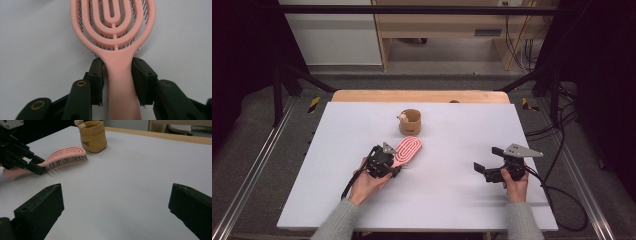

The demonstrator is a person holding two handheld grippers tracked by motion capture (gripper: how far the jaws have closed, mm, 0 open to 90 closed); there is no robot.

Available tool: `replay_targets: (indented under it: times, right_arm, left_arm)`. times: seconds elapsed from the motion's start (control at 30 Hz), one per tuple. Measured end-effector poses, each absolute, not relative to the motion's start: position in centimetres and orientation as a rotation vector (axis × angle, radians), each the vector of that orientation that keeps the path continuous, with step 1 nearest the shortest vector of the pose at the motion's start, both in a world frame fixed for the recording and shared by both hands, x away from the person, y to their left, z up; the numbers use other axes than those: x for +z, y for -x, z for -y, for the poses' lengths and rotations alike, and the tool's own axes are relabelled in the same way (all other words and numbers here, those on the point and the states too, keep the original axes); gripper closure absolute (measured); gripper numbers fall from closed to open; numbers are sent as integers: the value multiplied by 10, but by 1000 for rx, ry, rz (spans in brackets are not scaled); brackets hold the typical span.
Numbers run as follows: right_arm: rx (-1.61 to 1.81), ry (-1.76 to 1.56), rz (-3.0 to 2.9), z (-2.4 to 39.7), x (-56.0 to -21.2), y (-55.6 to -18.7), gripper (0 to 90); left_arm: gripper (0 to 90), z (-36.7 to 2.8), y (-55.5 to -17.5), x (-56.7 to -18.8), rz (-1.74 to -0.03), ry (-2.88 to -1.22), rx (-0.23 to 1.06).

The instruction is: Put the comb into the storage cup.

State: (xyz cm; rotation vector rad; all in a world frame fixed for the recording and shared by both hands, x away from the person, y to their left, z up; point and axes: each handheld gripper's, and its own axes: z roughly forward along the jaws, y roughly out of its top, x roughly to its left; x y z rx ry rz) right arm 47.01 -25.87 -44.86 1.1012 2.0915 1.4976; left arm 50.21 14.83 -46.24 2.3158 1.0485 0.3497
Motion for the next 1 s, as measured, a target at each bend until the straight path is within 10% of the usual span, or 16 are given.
replay_targets:
  times: [1.0]
  right_arm:
    - [1497, -1103, -2092, 259, -449, -470, 2]
  left_arm:
    - [690, -151, -501, -460, -1046, -2312, 364]
